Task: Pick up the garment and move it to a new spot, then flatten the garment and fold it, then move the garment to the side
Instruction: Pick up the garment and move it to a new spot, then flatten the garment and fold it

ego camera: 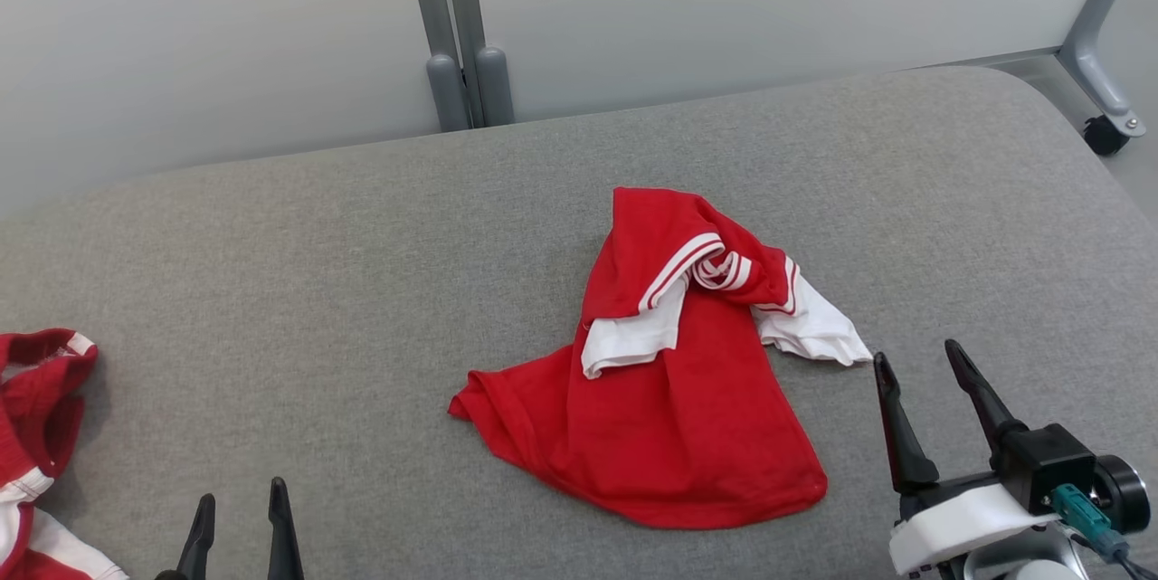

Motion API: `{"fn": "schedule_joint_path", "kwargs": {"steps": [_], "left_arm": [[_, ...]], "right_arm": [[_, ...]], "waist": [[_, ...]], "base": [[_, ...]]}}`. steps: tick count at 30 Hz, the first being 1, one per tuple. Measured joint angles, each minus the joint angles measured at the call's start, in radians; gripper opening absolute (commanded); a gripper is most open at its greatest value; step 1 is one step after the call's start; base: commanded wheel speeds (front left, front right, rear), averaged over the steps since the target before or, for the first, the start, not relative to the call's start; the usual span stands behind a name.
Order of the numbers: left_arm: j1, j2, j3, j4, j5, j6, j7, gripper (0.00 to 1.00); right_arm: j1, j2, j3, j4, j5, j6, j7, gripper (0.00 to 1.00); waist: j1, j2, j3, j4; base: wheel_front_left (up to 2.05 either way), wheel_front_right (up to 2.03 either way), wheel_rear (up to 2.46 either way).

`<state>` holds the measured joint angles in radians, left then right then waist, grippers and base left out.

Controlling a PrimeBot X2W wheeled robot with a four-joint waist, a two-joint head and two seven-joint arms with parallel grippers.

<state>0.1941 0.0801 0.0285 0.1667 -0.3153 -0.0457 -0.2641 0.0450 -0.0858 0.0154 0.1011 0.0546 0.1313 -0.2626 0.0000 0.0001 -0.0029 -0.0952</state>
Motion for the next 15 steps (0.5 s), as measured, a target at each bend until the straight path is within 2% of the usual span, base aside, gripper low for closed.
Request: {"fn": "schedule_joint_path", "kwargs": {"steps": [8, 15], "left_arm": [[0.015, -0.027, 0.083, 0.003, 0.045, -0.046, 0.0, 1.0], [0.015, -0.029, 0.091, 0.006, 0.044, -0.058, 0.0, 1.0]], "right_arm": [[0.014, 0.002, -0.026, 0.028, -0.003, 0.0, 0.0, 1.0], [0.012, 0.007, -0.024, 0.034, -0.002, 0.0, 0.0, 1.0]], "waist": [[0.0, 0.0, -0.006, 0.004], [0.0, 0.0, -0.006, 0.01]], "base": [[0.0, 0.0, 0.0], [0.0, 0.0, 0.0]]}}
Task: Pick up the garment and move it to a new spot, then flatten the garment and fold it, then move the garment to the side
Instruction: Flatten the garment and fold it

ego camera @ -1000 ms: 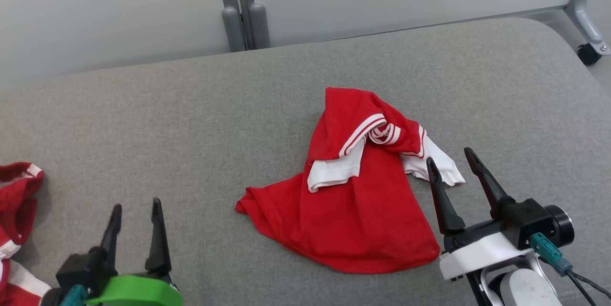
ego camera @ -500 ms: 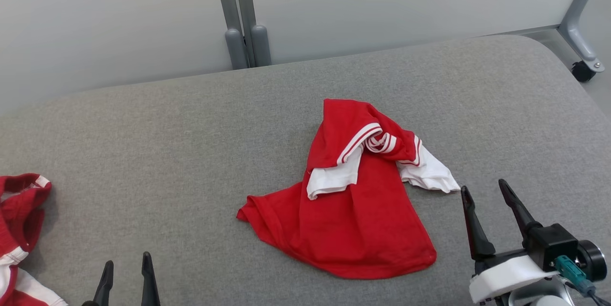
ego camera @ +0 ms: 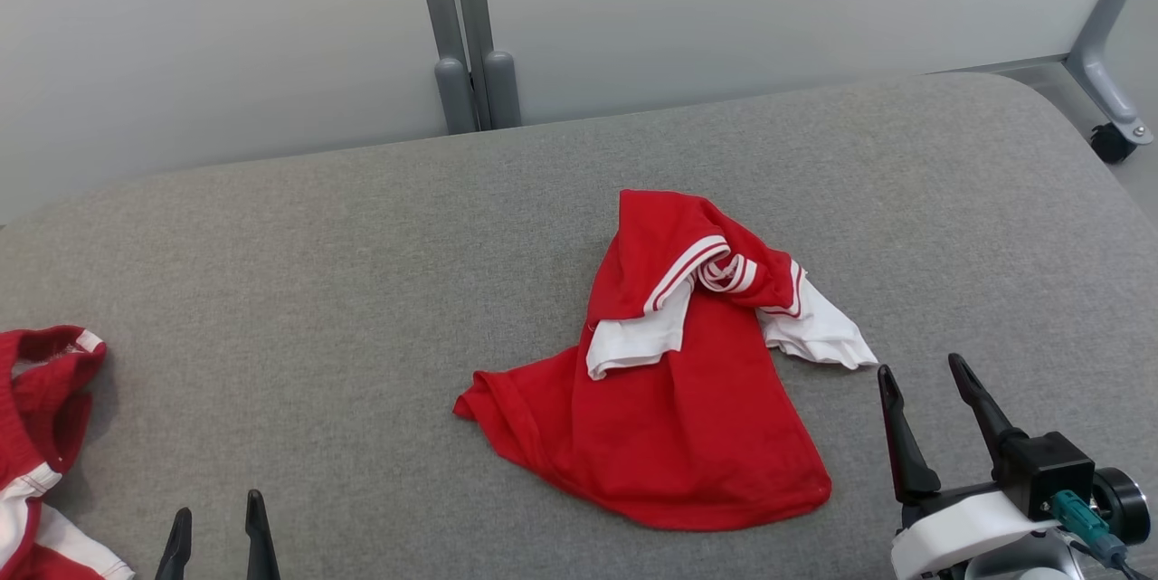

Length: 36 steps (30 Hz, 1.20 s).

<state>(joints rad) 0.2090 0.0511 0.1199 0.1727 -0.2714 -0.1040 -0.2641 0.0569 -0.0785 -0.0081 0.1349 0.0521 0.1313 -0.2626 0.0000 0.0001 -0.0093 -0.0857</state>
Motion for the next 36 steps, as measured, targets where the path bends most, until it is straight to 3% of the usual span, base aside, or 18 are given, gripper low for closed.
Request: {"fn": "schedule_joint_path", "kwargs": {"steps": [8, 15, 19, 26, 32, 33, 34, 36], "left_arm": [[-0.023, -0.001, -0.055, -0.016, 0.0, -0.001, 0.0, 1.0], [-0.122, -0.001, -0.211, 0.002, 0.008, -0.01, -0.001, 1.0], [-0.196, -0.002, -0.319, 0.102, 0.002, -0.012, 0.0, 1.0], [-0.341, -0.003, -0.485, 0.268, -0.063, -0.016, 0.095, 1.0], [-0.372, -0.004, -0.544, 0.36, -0.095, 0.03, 0.182, 1.0], [-0.379, -0.004, -0.547, 0.37, -0.097, 0.034, 0.19, 0.45], [-0.387, -0.004, -0.55, 0.378, -0.1, 0.034, 0.192, 0.0], [-0.399, -0.002, -0.556, 0.391, -0.102, 0.033, 0.192, 0.0]], "right_arm": [[-0.011, 0.001, 0.022, 0.0, 0.003, 0.0, 0.0, 1.0], [-0.038, 0.0, 0.031, -0.006, 0.008, 0.0, 0.0, 1.0], [-0.053, 0.002, 0.031, -0.012, 0.011, 0.0, 0.0, 1.0], [-0.084, 0.009, 0.038, -0.012, 0.016, 0.0, 0.0, 1.0], [-0.087, 0.016, 0.03, -0.012, 0.019, 0.0, 0.0, 1.0], [-0.088, 0.017, 0.03, -0.011, 0.019, 0.0, 0.0, 1.0], [-0.089, 0.02, 0.028, -0.011, 0.02, 0.0, 0.0, 1.0], [-0.09, 0.02, 0.022, -0.011, 0.02, 0.0, 0.0, 1.0]], "waist": [[0.0, 0.0, 0.015, -0.016], [0.0, 0.0, 0.058, -0.048], [0.0, 0.0, 0.095, -0.07], [0.0, 0.0, 0.147, -0.125], [0.0, 0.0, 0.176, -0.169], [0.0, 0.0, 0.18, -0.174], [0.0, 0.0, 0.184, -0.178], [0.0, 0.0, 0.189, -0.181]], "base": [[0.0, 0.0, 0.0], [0.0, 0.0, 0.0], [0.0, 0.0, 0.0], [0.0, 0.0, 0.0], [0.0, 0.0, 0.0], [0.0, 0.0, 0.0], [0.0, 0.0, 0.0], [0.0, 0.0, 0.0]]}}
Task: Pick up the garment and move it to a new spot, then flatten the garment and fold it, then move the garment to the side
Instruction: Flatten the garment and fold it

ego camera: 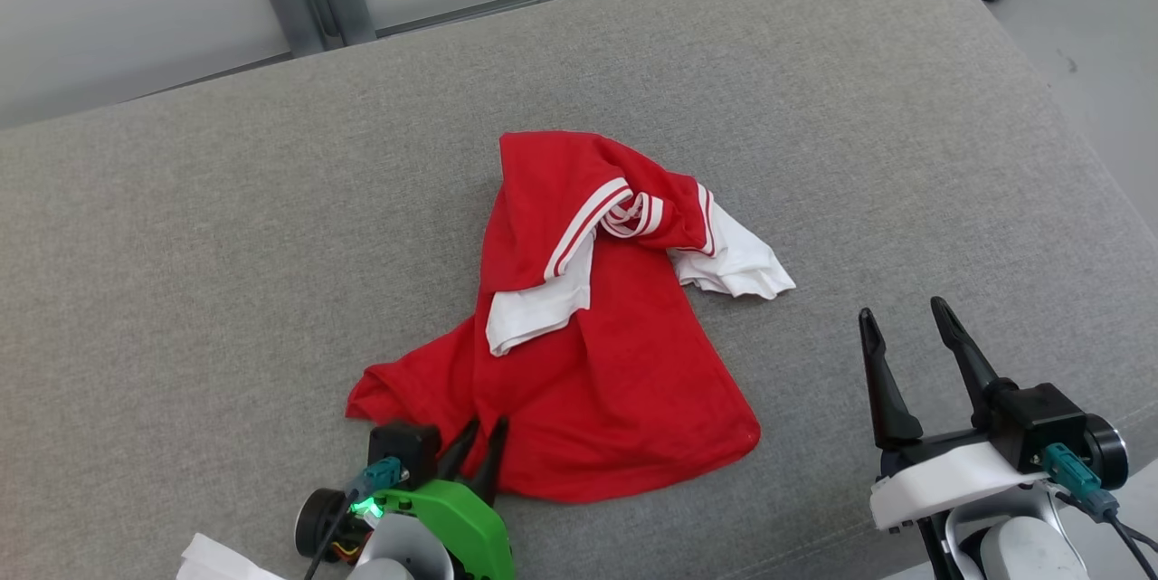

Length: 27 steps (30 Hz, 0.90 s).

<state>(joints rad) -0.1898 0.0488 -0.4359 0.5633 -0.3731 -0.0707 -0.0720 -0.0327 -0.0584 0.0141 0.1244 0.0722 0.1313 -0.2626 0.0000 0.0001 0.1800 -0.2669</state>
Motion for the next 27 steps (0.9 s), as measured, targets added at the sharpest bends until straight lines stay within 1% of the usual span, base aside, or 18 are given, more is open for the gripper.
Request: {"fn": "schedule_joint_path", "kwargs": {"steps": [3, 4, 6, 9, 12, 15, 16, 17, 18, 20, 22, 25, 27], "left_arm": [[-0.007, -0.001, 0.003, -0.004, -0.026, -0.015, 0.003, 0.0], [-0.005, 0.0, 0.018, -0.017, -0.048, -0.017, 0.005, 0.0], [0.01, 0.004, 0.055, -0.057, -0.082, -0.005, 0.005, 0.0], [0.047, 0.069, 0.14, -0.145, -0.12, 0.048, 0.008, 0.0], [0.09, 0.159, 0.218, -0.222, -0.136, 0.101, 0.043, 0.0], [0.092, 0.225, 0.271, -0.246, -0.137, 0.132, 0.072, 0.0], [0.089, 0.239, 0.274, -0.242, -0.135, 0.134, 0.078, 0.03], [0.086, 0.251, 0.276, -0.235, -0.134, 0.134, 0.084, 0.47], [0.084, 0.255, 0.279, -0.23, -0.134, 0.142, 0.085, 1.0], [0.084, 0.253, 0.284, -0.23, -0.135, 0.147, 0.082, 1.0], [0.094, 0.249, 0.293, -0.249, -0.136, 0.168, 0.071, 1.0], [0.165, 0.226, 0.281, -0.318, -0.135, 0.196, 0.071, 1.0], [0.22, 0.202, 0.253, -0.386, -0.135, 0.198, 0.08, 1.0]], "right_arm": [[0.0, 0.002, -0.007, 0.001, 0.0, 0.0, 0.0, 1.0], [0.0, 0.002, -0.008, 0.002, 0.001, 0.0, 0.0, 1.0], [0.001, 0.005, -0.008, 0.003, 0.002, 0.0, 0.0, 1.0], [0.006, 0.005, -0.015, 0.004, 0.005, 0.0, 0.0, 1.0], [0.015, 0.006, -0.007, 0.008, 0.009, 0.0, 0.0, 1.0], [0.02, 0.008, -0.001, 0.015, 0.013, 0.0, 0.0, 1.0], [0.019, 0.007, 0.001, 0.017, 0.014, 0.0, 0.0, 1.0], [0.019, 0.007, 0.005, 0.02, 0.014, 0.0, 0.0, 1.0], [0.016, 0.008, 0.011, 0.022, 0.014, 0.0, 0.0, 1.0], [0.012, 0.008, 0.014, 0.021, 0.014, 0.0, 0.0, 1.0], [0.012, 0.008, 0.011, 0.021, 0.014, 0.0, 0.0, 1.0], [0.025, 0.008, 0.004, 0.021, 0.014, 0.0, 0.0, 1.0], [0.041, 0.008, -0.003, 0.021, 0.015, 0.0, 0.0, 1.0]], "waist": [[0.0, 0.0, 0.001, 0.006], [0.0, 0.0, -0.001, 0.01], [0.0, 0.0, -0.007, 0.018], [0.0, 0.0, -0.018, 0.032], [0.0, 0.0, -0.028, 0.052], [0.0, 0.0, -0.035, 0.074], [0.0, 0.0, -0.037, 0.08], [0.0, -0.0001, -0.039, 0.086], [0.0, 0.0, -0.043, 0.091], [0.0, 0.0, -0.052, 0.095], [0.0, 0.0, -0.061, 0.098], [0.0, 0.0, -0.073, 0.101], [0.0, 0.0, -0.078, 0.106]], "base": [[0.0, 0.0, 0.0], [0.0, 0.0, 0.0], [0.0, 0.0, 0.0], [0.0, 0.0, 0.0], [0.0, 0.0, 0.0], [0.0, 0.0, 0.0], [0.0, 0.0, 0.0], [0.0, 0.0, 0.0], [0.0, 0.0, 0.0], [0.0, 0.0, 0.0], [0.0, 0.0, 0.0], [0.0, 0.0, 0.0], [0.0, 0.0, 0.0]]}}
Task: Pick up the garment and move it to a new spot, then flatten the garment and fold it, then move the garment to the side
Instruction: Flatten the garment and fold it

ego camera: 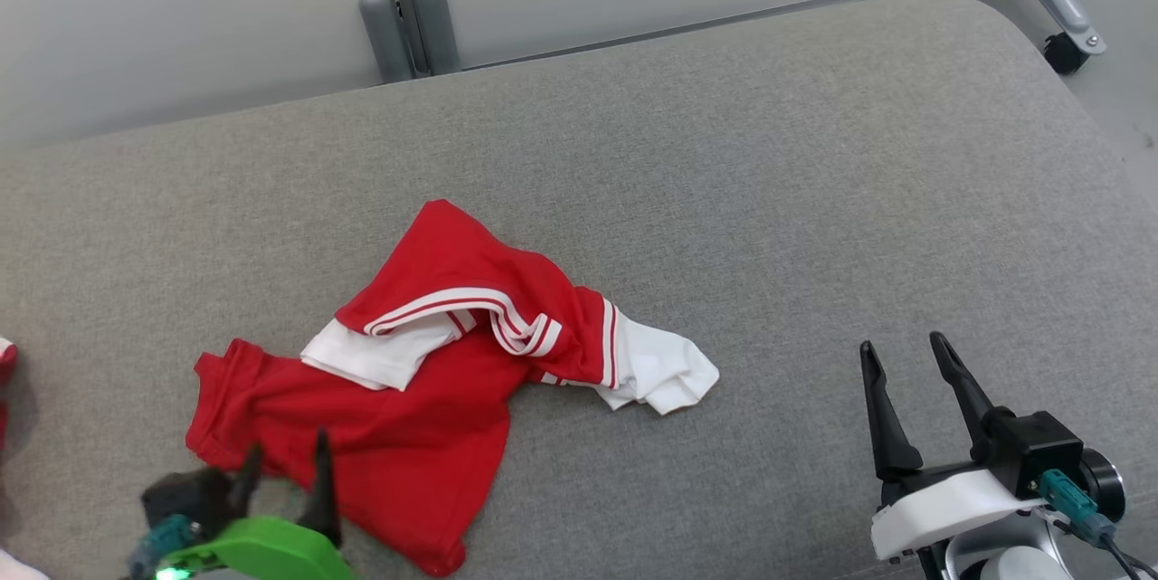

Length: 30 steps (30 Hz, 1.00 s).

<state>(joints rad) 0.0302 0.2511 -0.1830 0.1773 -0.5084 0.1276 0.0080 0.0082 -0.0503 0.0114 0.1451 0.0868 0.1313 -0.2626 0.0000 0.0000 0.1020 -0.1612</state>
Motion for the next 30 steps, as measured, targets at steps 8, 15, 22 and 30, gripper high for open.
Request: {"fn": "schedule_joint_path", "kwargs": {"steps": [8, 15, 22, 30], "left_arm": [[0.087, -0.079, -0.198, -0.094, 0.027, -0.032, 0.119, 1.0], [0.03, -0.094, -0.246, 0.046, 0.06, -0.05, 0.134, 0.44], [0.013, -0.059, -0.24, 0.089, 0.065, -0.046, 0.138, 0.0], [0.118, 0.144, -0.239, -0.111, 0.127, -0.012, 0.318, 0.29]], "right_arm": [[-0.004, 0.0, 0.01, 0.004, 0.005, 0.0, 0.0, 1.0], [-0.021, 0.001, 0.027, 0.002, 0.007, 0.0, 0.0, 1.0], [-0.017, 0.001, 0.018, 0.007, 0.02, 0.0, 0.0, 1.0], [-0.014, 0.0, 0.007, 0.006, 0.027, 0.0, 0.0, 1.0]], "waist": [[0.0, 0.0, 0.003, 0.029], [0.0, 0.0, 0.016, 0.031], [0.0, 0.0, 0.018, 0.021], [0.0, 0.0, 0.025, 0.02]], "base": [[0.0, 0.0, 0.0], [0.0, 0.0, 0.0], [0.0, 0.0, 0.0], [0.0, 0.0, 0.0]]}}
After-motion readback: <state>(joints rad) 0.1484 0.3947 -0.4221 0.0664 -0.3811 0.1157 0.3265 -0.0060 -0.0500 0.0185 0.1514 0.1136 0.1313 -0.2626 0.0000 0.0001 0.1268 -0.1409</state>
